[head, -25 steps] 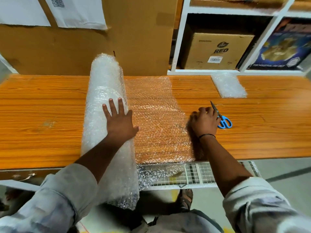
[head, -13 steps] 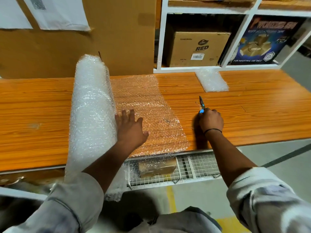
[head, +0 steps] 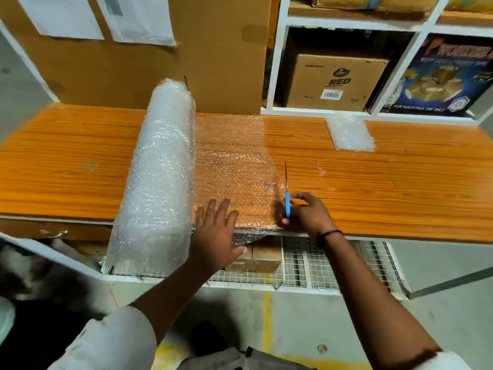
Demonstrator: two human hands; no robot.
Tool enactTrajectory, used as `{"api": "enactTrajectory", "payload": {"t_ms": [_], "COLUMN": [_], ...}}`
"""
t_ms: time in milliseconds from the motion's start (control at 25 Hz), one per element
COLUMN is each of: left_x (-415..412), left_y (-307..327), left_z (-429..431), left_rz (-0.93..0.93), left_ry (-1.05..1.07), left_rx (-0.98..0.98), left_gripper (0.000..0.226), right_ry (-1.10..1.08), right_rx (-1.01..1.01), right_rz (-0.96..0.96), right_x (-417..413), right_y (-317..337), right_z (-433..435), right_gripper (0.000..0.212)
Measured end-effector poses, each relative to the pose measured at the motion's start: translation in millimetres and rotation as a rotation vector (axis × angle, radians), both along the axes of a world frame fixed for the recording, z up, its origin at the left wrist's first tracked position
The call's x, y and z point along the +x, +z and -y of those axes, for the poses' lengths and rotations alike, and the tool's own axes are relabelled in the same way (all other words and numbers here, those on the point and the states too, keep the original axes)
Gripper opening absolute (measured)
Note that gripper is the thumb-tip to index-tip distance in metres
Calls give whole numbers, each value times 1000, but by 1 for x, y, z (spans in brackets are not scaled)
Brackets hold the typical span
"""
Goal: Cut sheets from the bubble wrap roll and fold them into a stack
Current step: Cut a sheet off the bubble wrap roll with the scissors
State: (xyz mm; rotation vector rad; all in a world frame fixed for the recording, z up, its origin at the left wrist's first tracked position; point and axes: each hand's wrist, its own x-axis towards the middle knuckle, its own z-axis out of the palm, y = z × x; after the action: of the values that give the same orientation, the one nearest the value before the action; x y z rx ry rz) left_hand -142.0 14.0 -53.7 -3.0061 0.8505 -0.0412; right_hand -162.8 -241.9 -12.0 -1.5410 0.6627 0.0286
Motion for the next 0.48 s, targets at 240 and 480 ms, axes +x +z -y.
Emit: {"api": "enactTrajectory", "payload": {"t_ms": [240, 480], "left_x": [-24, -29], "left_y": [-13, -18], "left_z": [-26, -32], "left_rz": [120, 96], "left_ry": [61, 15], "left_rx": [6, 48], "left_gripper": [75, 77], "right_ry": [35, 150], "right_rx": [295, 227], "right_rz": [162, 108], "right_x": [-66, -101], "right_y": [-24, -40], "right_z": [-64, -95], "right_gripper": [40, 32]}}
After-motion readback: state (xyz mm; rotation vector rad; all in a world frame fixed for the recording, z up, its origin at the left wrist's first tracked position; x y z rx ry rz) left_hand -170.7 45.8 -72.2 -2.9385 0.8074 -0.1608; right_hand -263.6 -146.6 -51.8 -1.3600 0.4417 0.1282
